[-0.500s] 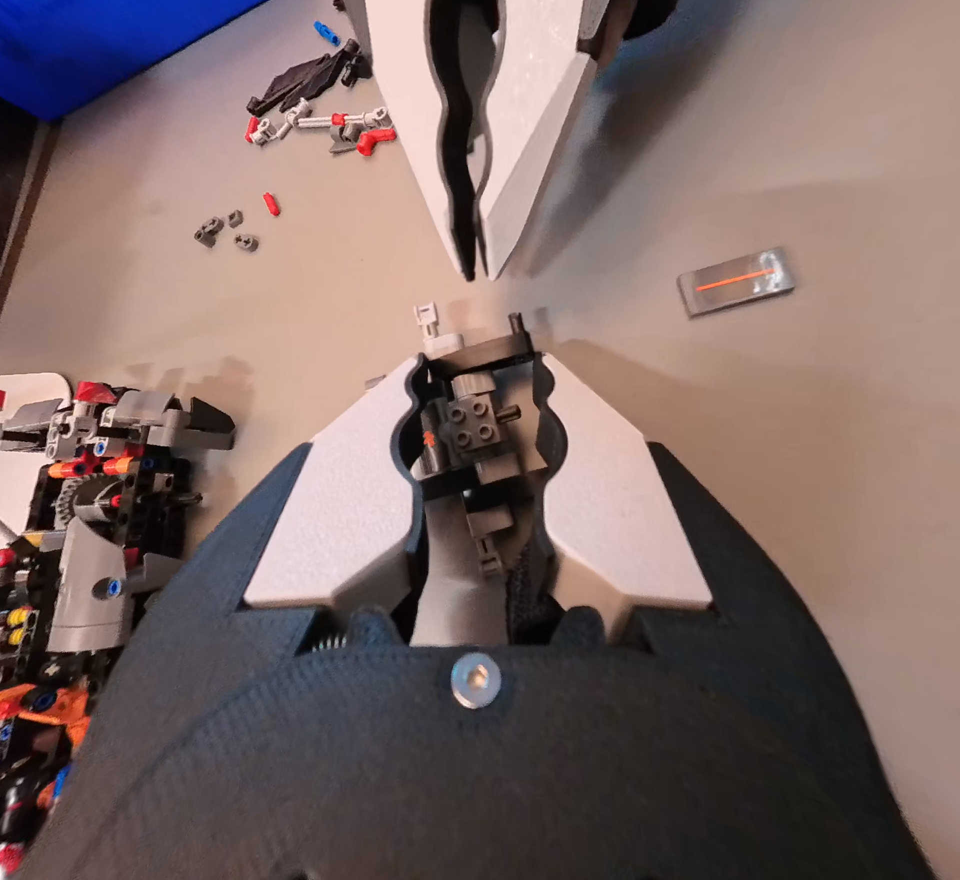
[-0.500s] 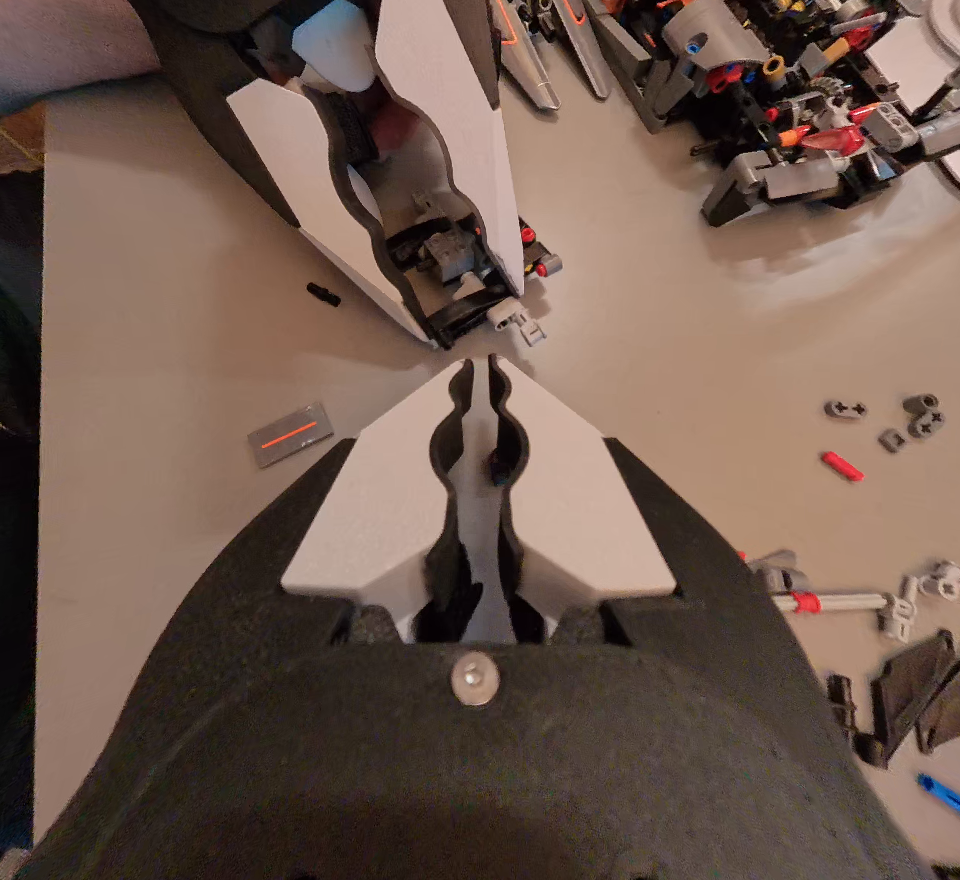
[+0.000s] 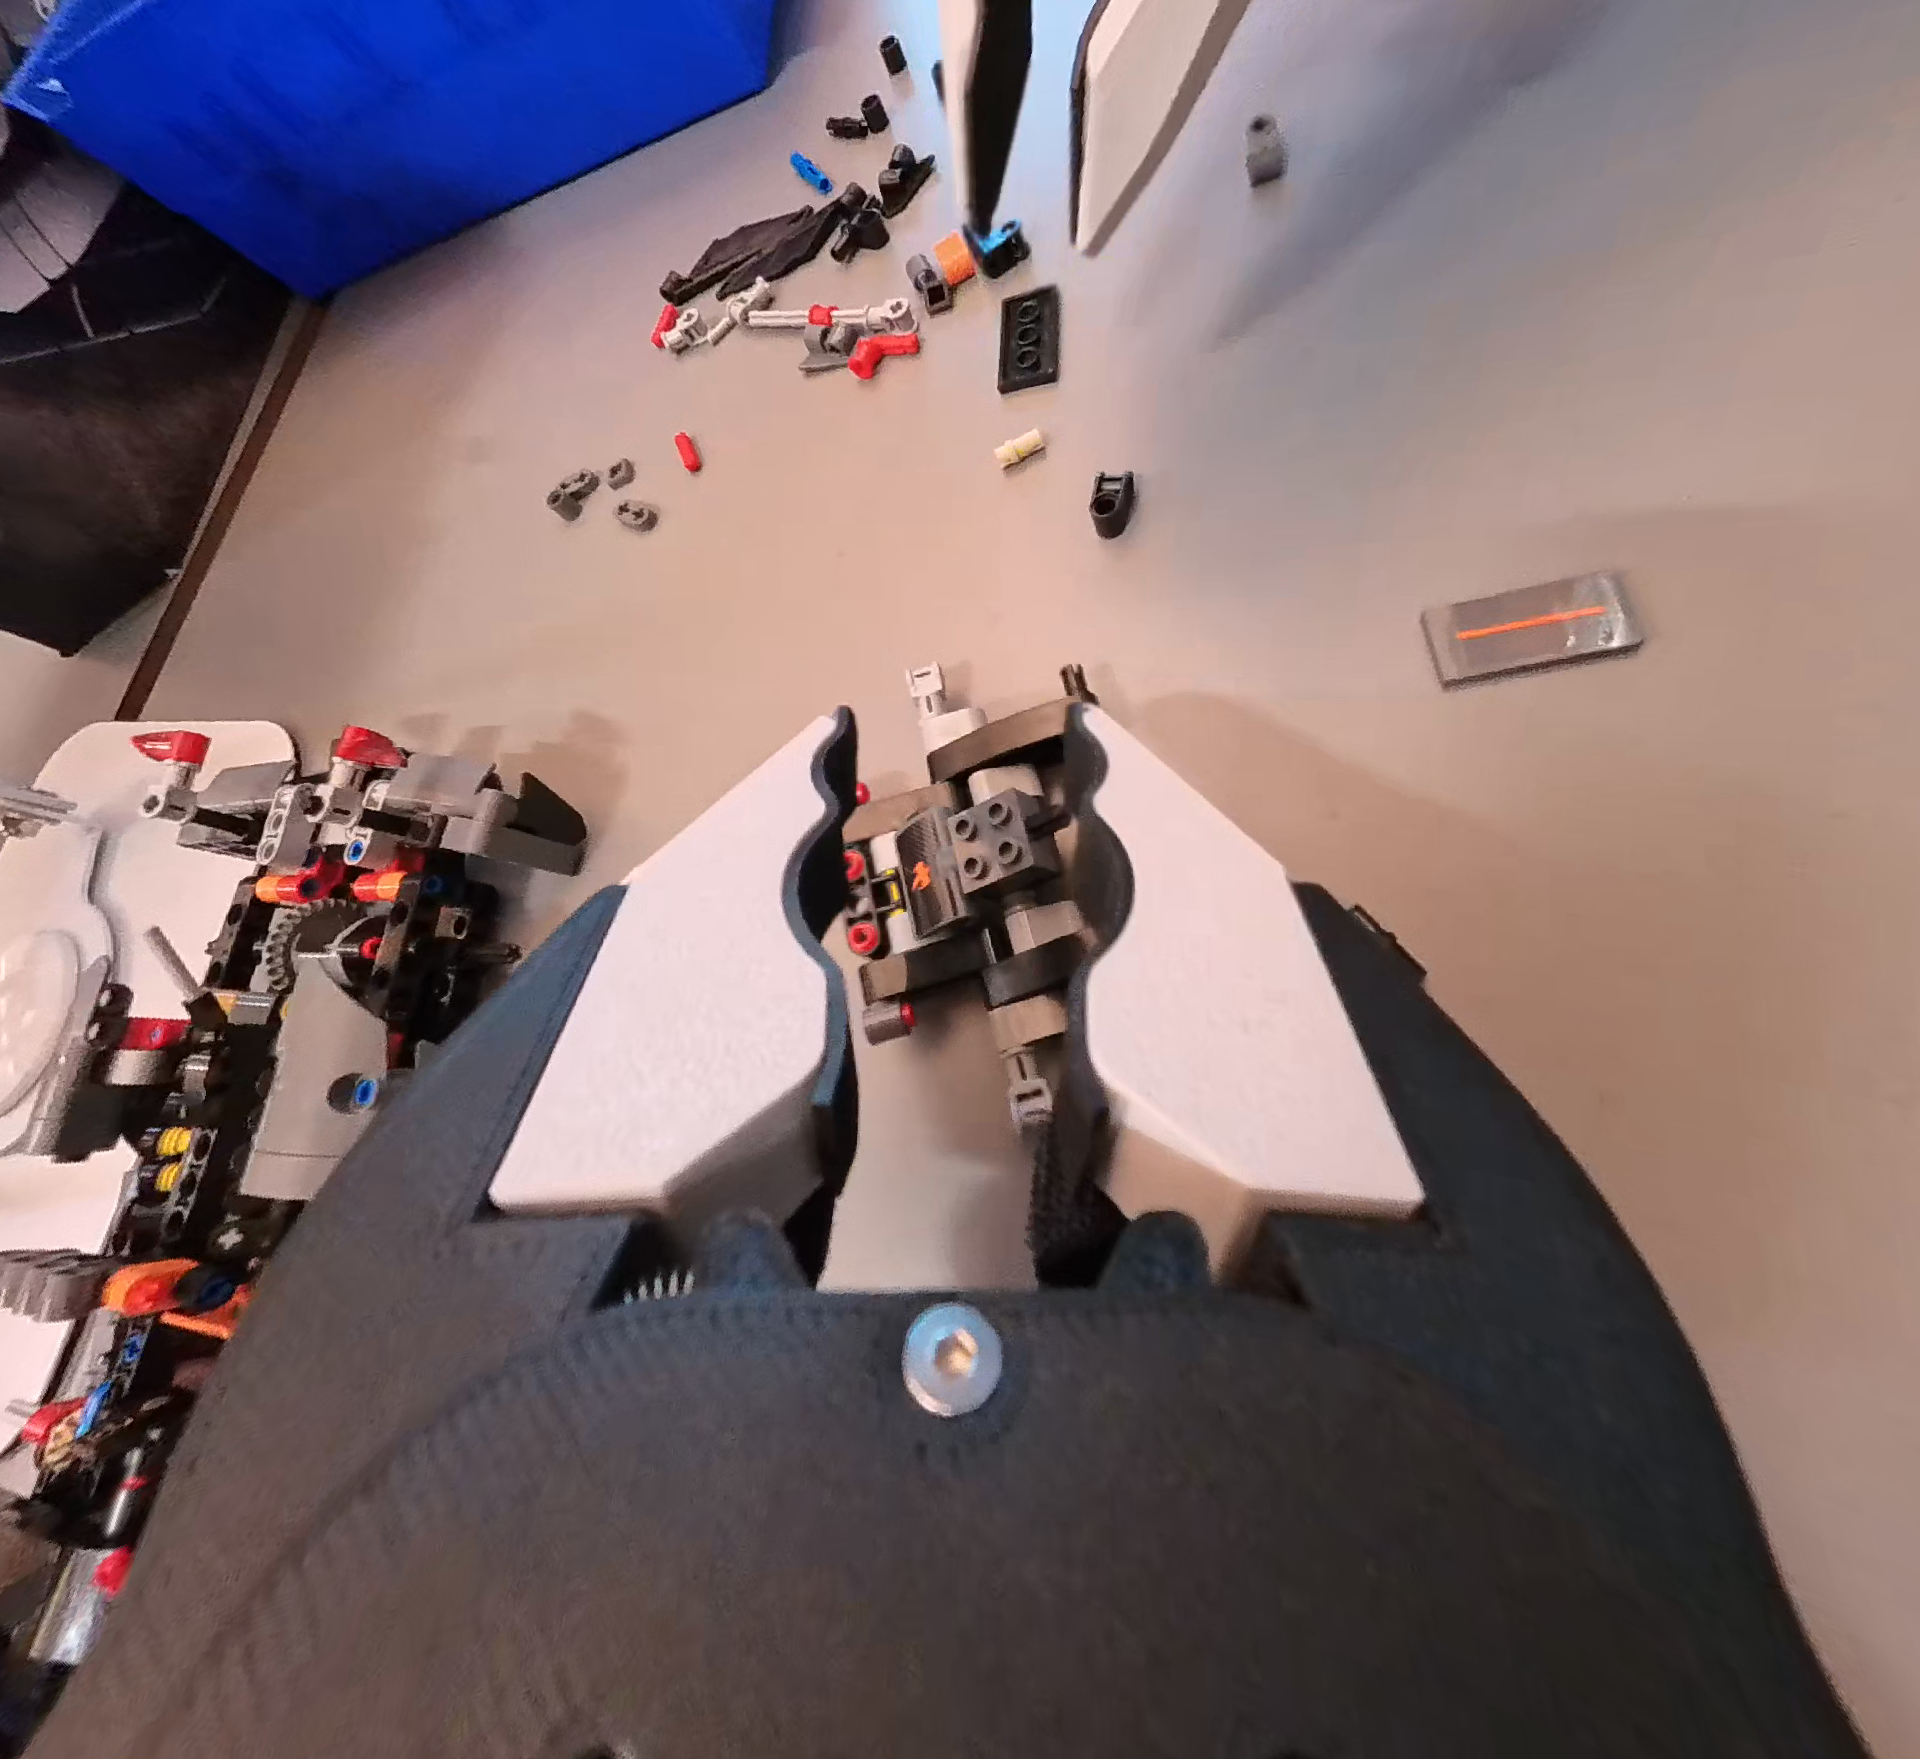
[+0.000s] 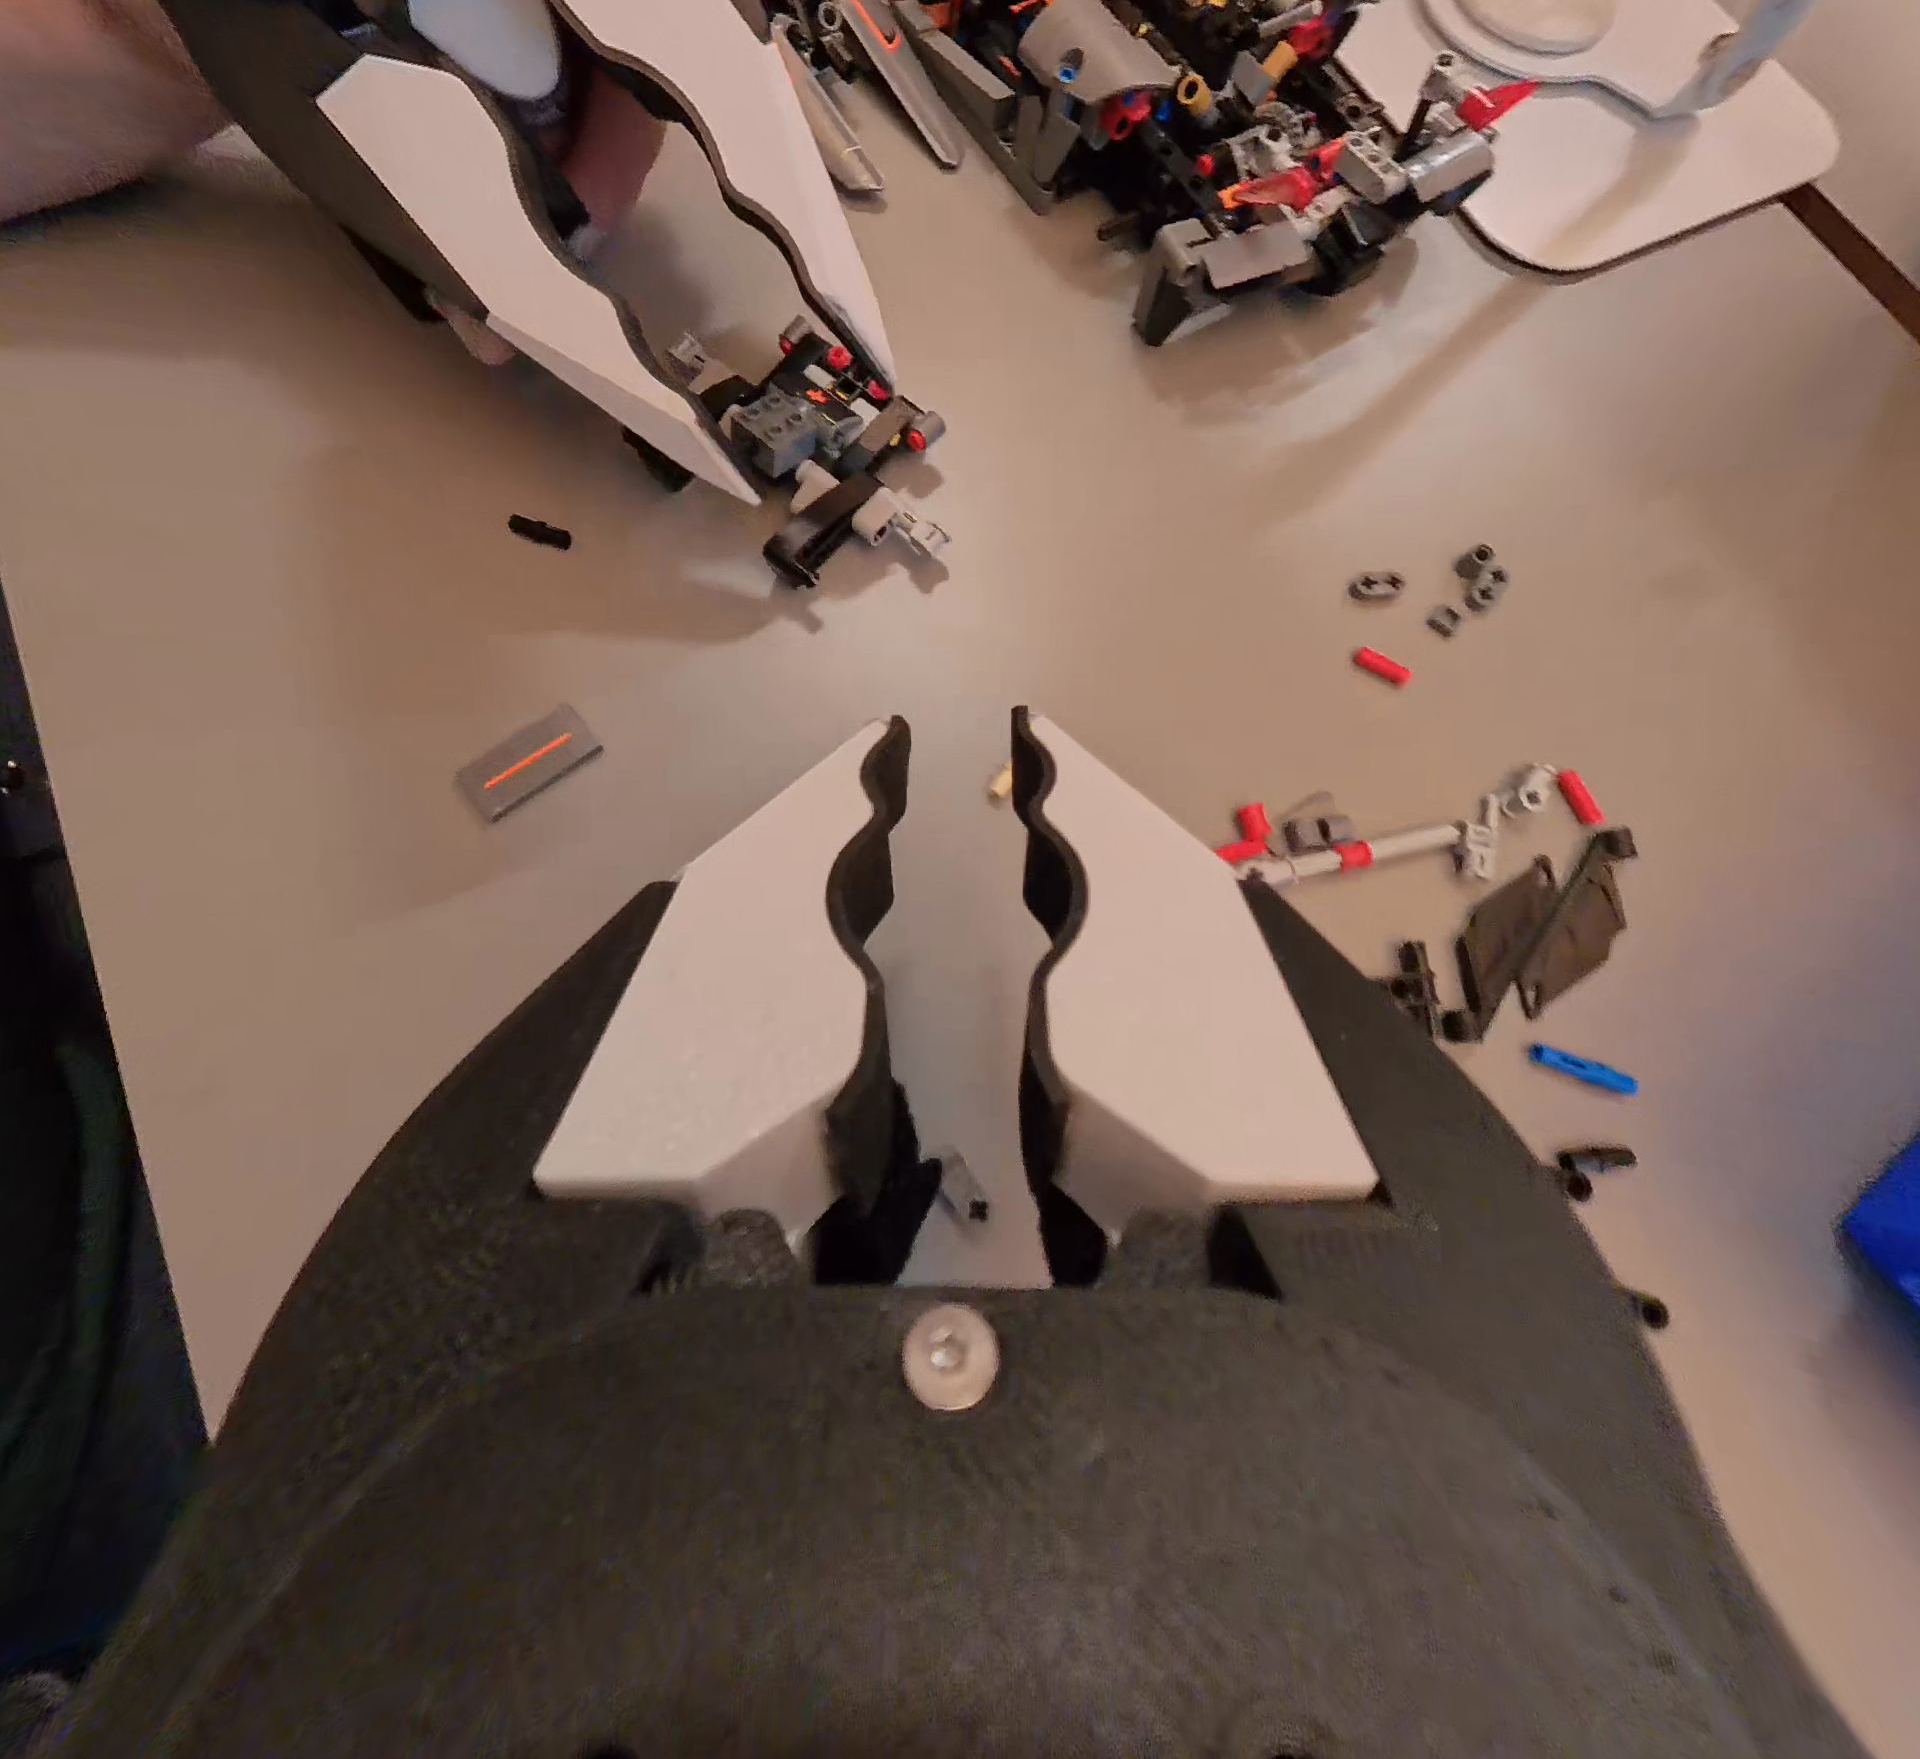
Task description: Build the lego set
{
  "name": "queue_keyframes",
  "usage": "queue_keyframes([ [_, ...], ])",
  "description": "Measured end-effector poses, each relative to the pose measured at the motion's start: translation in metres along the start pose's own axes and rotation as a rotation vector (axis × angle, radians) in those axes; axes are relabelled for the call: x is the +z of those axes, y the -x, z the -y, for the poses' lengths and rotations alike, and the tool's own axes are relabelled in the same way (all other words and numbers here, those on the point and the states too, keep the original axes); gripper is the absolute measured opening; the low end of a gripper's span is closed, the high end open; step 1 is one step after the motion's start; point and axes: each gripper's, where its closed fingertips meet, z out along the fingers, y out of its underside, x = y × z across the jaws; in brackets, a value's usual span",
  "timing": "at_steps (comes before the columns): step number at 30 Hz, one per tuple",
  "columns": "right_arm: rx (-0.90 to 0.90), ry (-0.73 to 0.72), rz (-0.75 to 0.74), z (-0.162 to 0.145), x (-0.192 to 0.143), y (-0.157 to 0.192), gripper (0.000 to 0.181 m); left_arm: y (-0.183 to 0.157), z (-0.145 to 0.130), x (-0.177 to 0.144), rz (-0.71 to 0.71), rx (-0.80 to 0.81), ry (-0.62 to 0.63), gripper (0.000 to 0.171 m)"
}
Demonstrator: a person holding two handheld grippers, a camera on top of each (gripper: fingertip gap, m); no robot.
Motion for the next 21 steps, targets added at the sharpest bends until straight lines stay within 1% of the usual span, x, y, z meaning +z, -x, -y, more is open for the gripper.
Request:
queue_keyframes([
  [7, 0.049, -0.041, -0.074, -0.002, -0.014, -0.011, 0.025, 0.011, 0.005, 0.001, 0.08, 0.011, -0.013, 0.031],
  [16, 0.039, -0.004, -0.135, -0.015, -0.019, -0.022, 0.034, 0.019, -0.001, -0.001, 0.118, -0.015, -0.003, 0.033],
  [21, 0.084, -0.025, -0.15, -0.017, -0.024, -0.032, 0.039, 0.025, -0.005, -0.005, 0.15, -0.027, -0.002, 0.032],
])
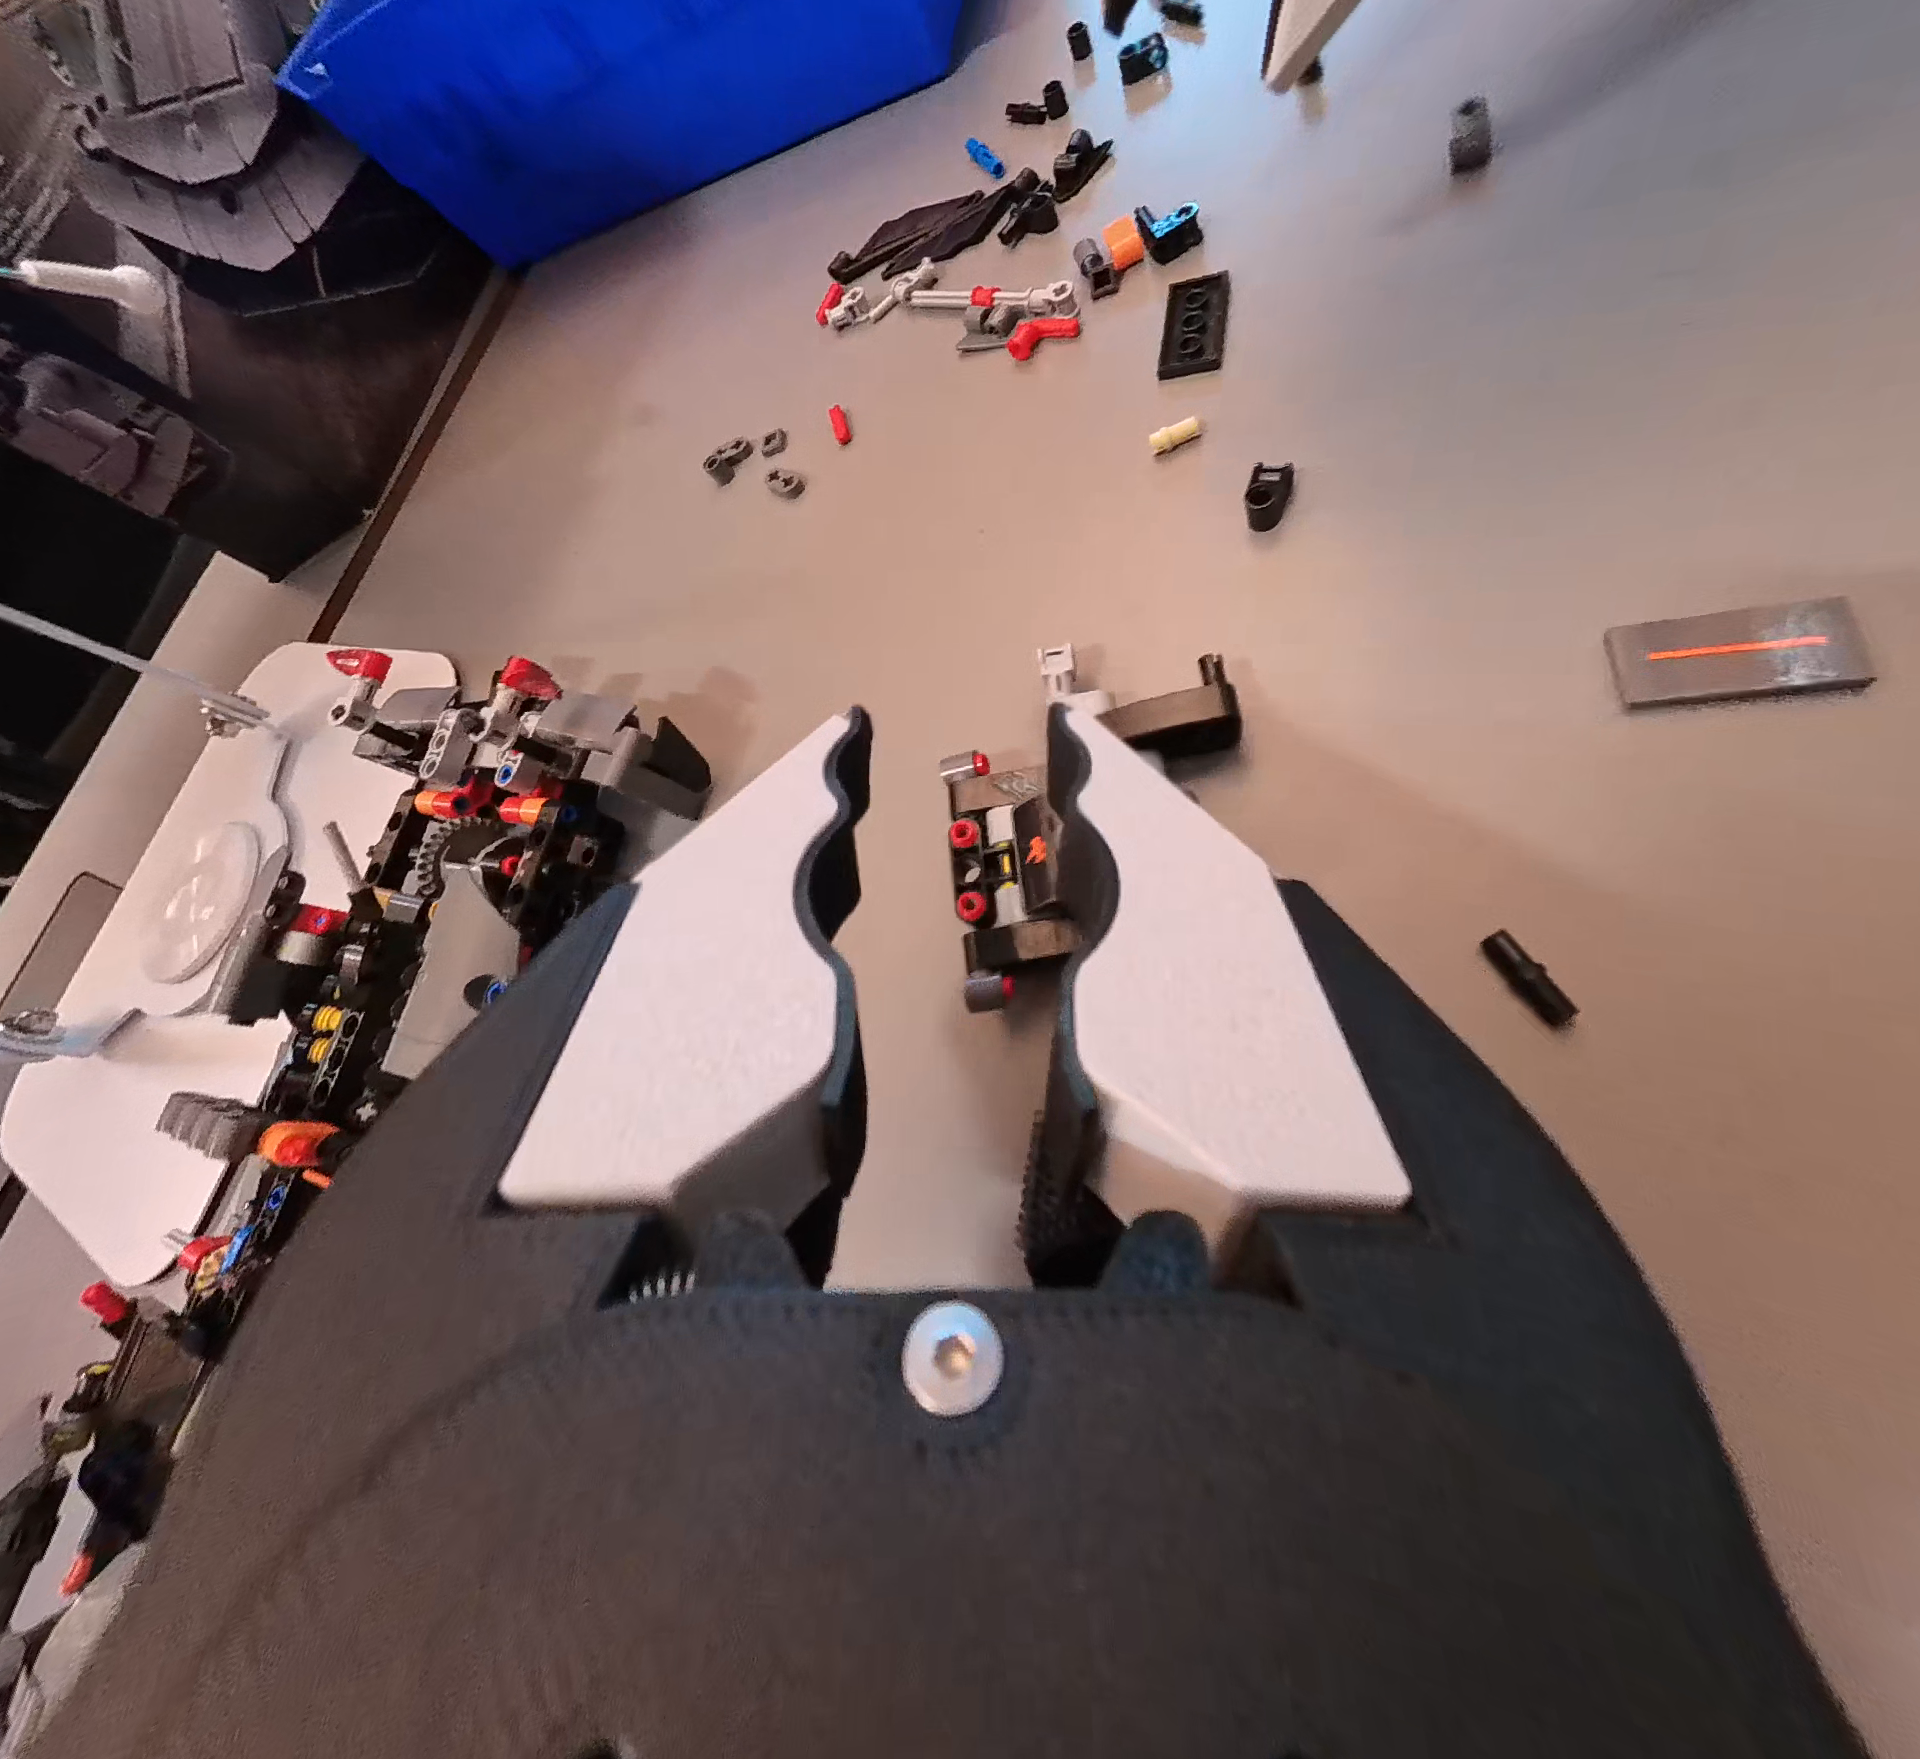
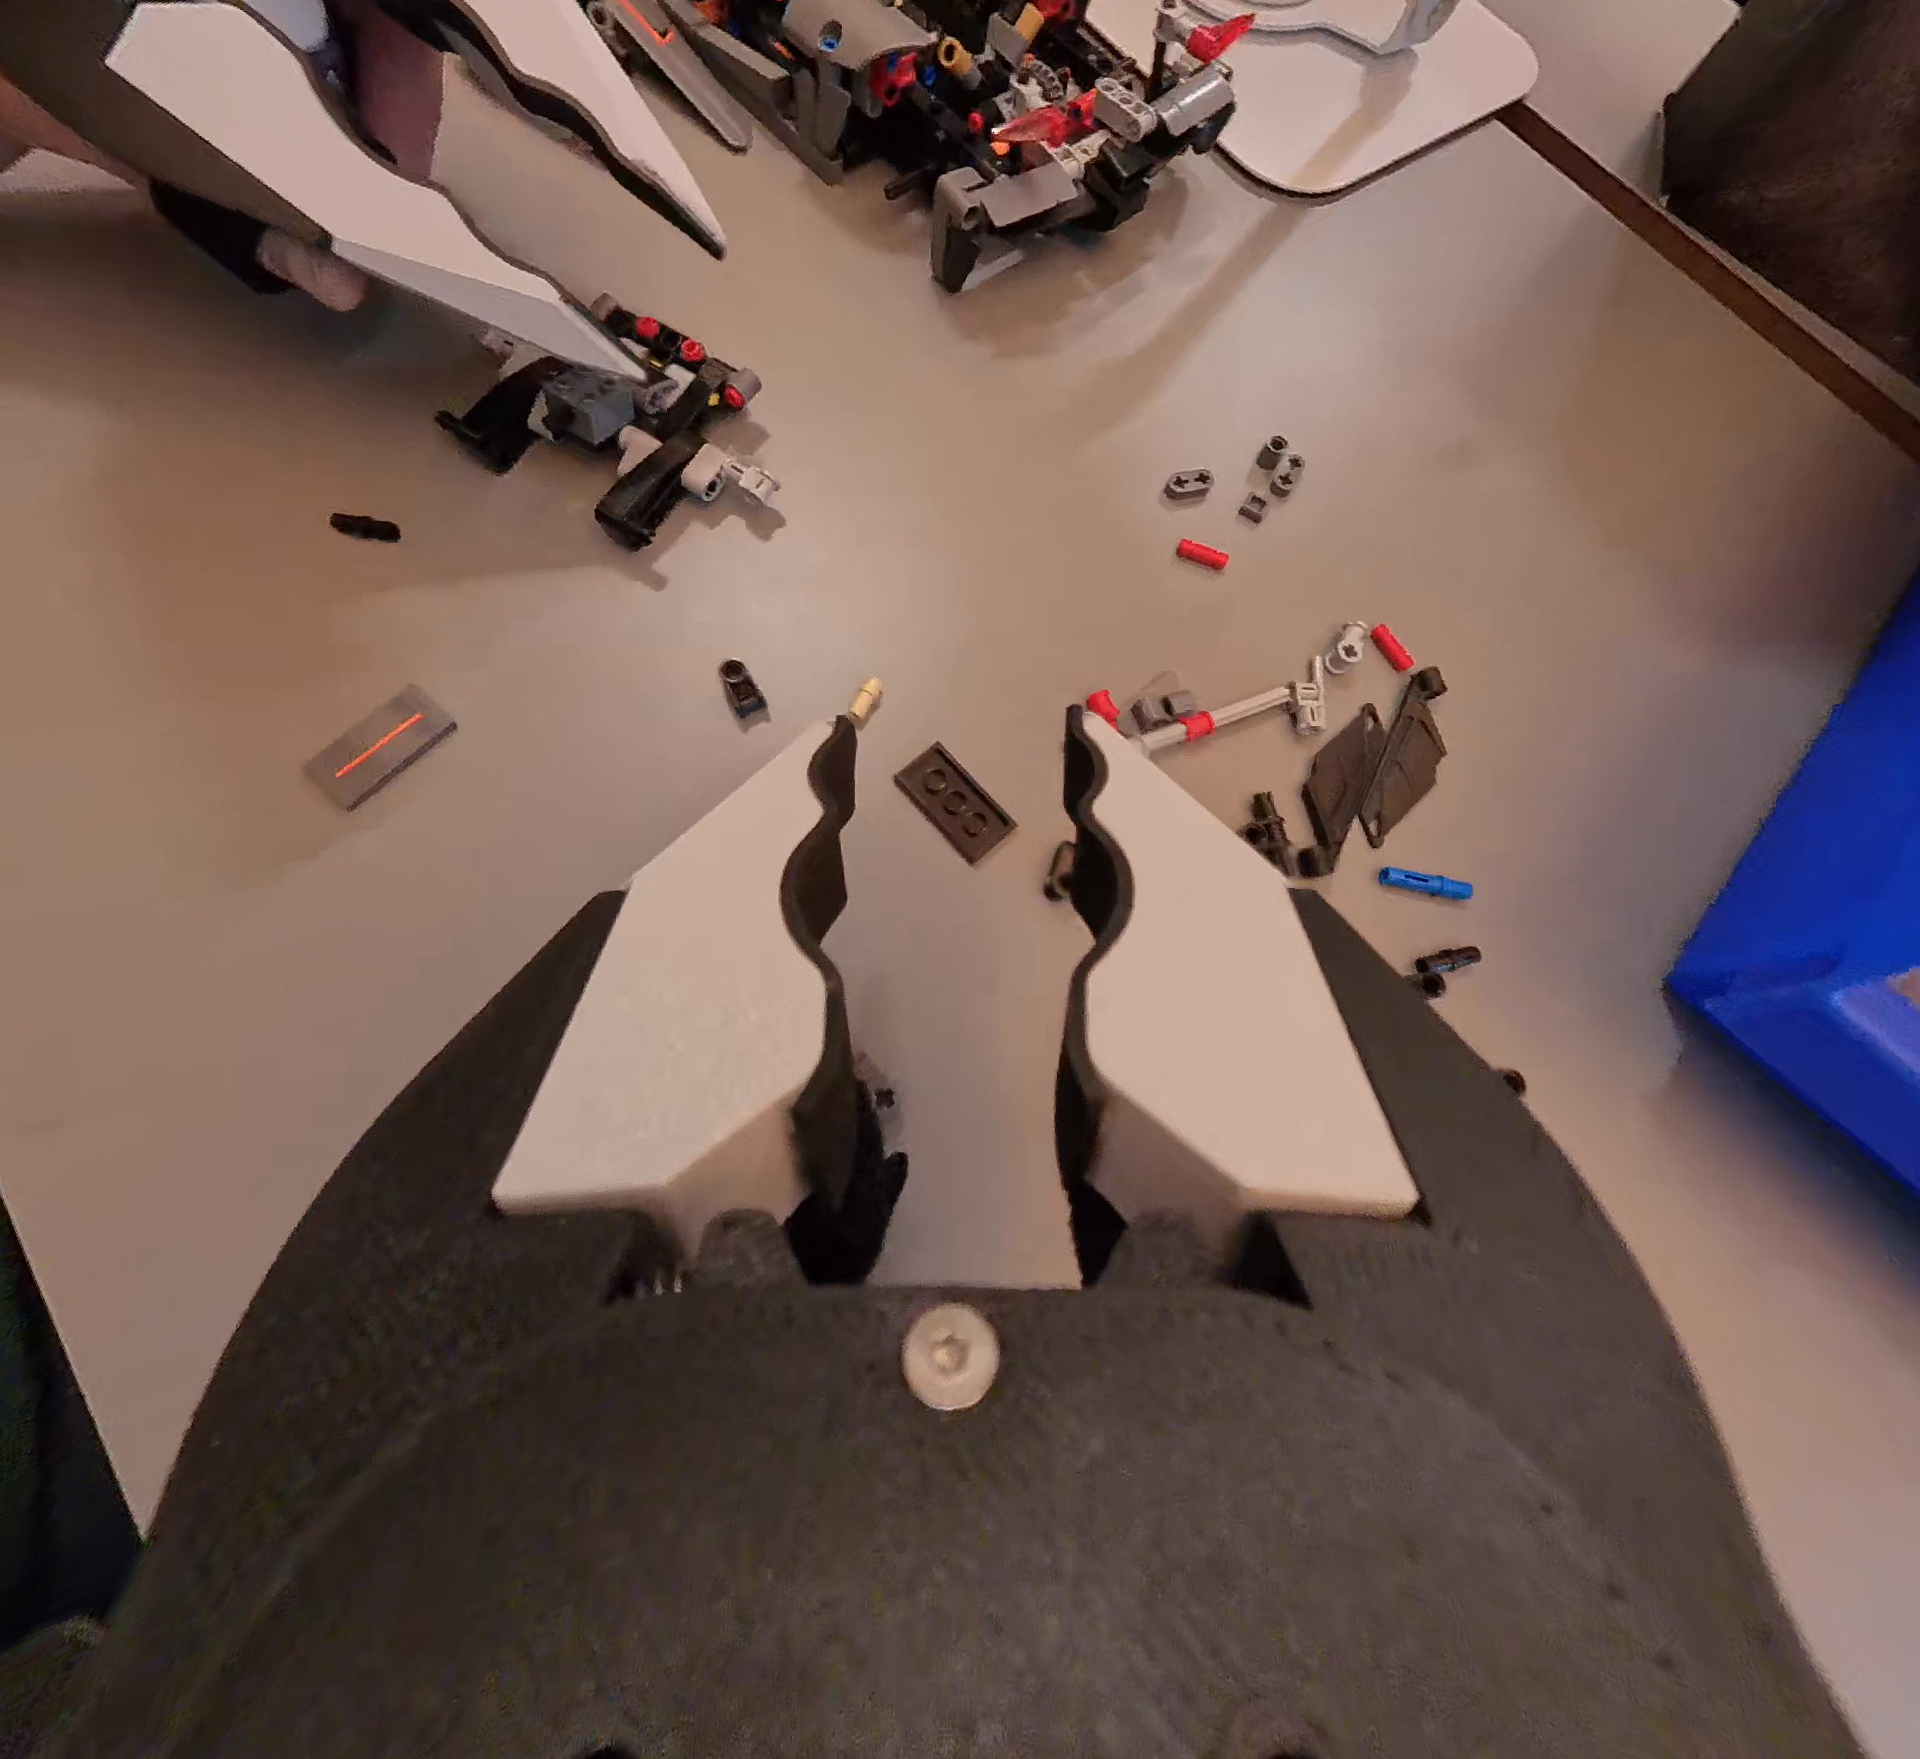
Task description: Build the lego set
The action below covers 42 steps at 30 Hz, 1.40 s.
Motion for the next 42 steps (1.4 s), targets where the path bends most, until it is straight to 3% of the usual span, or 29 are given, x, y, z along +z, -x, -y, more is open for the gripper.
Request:
queue_keyframes([
  [7, 0.004, 0.058, -0.07, -0.015, -0.017, -0.025, 0.042, 0.003, -0.004, 0.0, 0.006, -0.016, 0.004, 0.031],
  [16, 0.085, 0.234, -0.103, -0.067, -0.047, -0.054, 0.032, 0.006, -0.008, 0.001, 0.018, -0.022, 0.017, 0.029],
  [22, 0.047, 0.206, -0.089, -0.062, -0.028, -0.06, 0.024, 0.006, -0.007, 0.002, 0.02, -0.023, 0.012, 0.029],
  [30, 0.001, 0.304, -0.073, -0.062, 0.006, -0.088, 0.026, 0.011, -0.008, -0.001, 0.037, -0.034, 0.005, 0.027],
  [36, 0.084, 0.348, -0.099, -0.08, -0.021, -0.122, 0.02, 0.013, -0.009, -0.003, 0.04, -0.036, 0.0, 0.027],
  [42, 0.101, 0.392, -0.025, -0.089, -0.019, -0.107, 0.02, 0.01, -0.004, -0.002, 0.034, -0.024, -0.008, 0.027],
])
